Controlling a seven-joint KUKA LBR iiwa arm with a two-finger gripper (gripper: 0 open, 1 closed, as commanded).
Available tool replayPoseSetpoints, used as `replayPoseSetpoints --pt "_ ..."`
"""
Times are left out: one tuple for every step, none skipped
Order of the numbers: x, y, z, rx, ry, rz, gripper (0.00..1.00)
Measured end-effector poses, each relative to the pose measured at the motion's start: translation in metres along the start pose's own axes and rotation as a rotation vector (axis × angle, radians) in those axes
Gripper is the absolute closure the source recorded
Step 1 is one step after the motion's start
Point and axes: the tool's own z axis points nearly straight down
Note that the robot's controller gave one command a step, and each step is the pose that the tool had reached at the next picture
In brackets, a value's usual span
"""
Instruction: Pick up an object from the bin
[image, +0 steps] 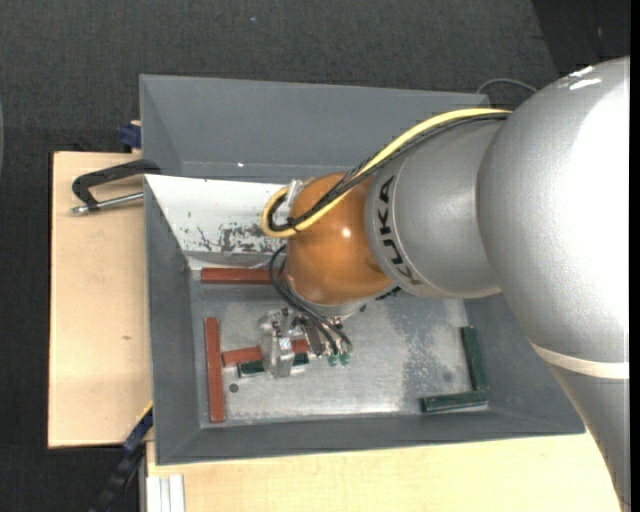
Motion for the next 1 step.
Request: replayPoseSetpoints --pt "0.0000 -0.0001 0.0000 0.000 0.000 0.000 0.00"
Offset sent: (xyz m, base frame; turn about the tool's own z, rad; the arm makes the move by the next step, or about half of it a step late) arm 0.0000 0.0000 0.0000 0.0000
